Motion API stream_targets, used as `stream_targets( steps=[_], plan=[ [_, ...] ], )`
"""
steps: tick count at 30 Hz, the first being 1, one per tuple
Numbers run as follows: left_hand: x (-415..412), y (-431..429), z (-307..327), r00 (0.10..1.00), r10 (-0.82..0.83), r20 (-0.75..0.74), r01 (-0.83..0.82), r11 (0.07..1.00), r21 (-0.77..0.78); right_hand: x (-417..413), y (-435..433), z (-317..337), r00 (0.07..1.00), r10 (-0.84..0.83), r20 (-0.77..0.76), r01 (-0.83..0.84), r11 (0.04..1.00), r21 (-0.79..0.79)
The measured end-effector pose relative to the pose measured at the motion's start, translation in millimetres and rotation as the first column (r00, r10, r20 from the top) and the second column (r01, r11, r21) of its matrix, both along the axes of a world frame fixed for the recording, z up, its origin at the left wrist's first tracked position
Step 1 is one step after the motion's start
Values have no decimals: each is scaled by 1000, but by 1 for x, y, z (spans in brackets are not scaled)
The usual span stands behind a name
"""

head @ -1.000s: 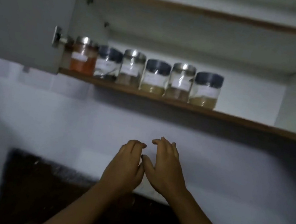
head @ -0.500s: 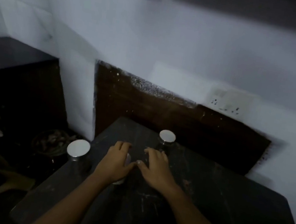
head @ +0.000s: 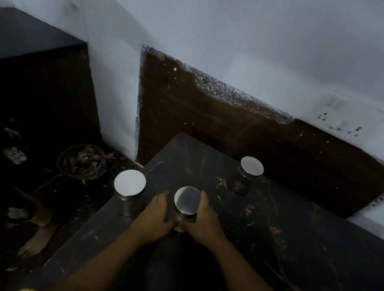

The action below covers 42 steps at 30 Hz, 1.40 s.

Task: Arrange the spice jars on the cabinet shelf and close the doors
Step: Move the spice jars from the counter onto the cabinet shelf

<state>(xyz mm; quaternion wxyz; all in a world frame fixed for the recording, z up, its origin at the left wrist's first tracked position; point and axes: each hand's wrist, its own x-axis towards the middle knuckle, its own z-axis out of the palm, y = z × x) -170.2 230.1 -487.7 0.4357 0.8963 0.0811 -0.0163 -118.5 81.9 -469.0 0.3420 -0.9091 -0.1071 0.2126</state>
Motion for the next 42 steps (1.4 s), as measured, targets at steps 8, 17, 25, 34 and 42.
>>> stream_targets(
  steps=[8, 17, 25, 34, 42],
  plan=[
    [9, -9, -8, 993, -79, 91, 95, 978, -187, 10, 3, -12, 1000, -20, 5, 19, 992, 127],
    [21, -34, 10, 987, 7, 158, 22, 983, -185, 16, -22, 19, 975, -216, 45, 193, 934, 301],
    [24, -83, 82, 930, 140, 341, -16, 940, -340, 8, -57, 93, 924, -316, 214, 196, 875, 443],
    [16, -138, 157, 917, 86, 390, 197, 752, -629, -12, -135, 137, 992, 101, -73, -4, 610, 792],
    [11, -175, 187, 887, -208, 411, 363, 865, -346, -29, -184, 162, 989, -78, 124, -50, 617, 785]
  ],
)
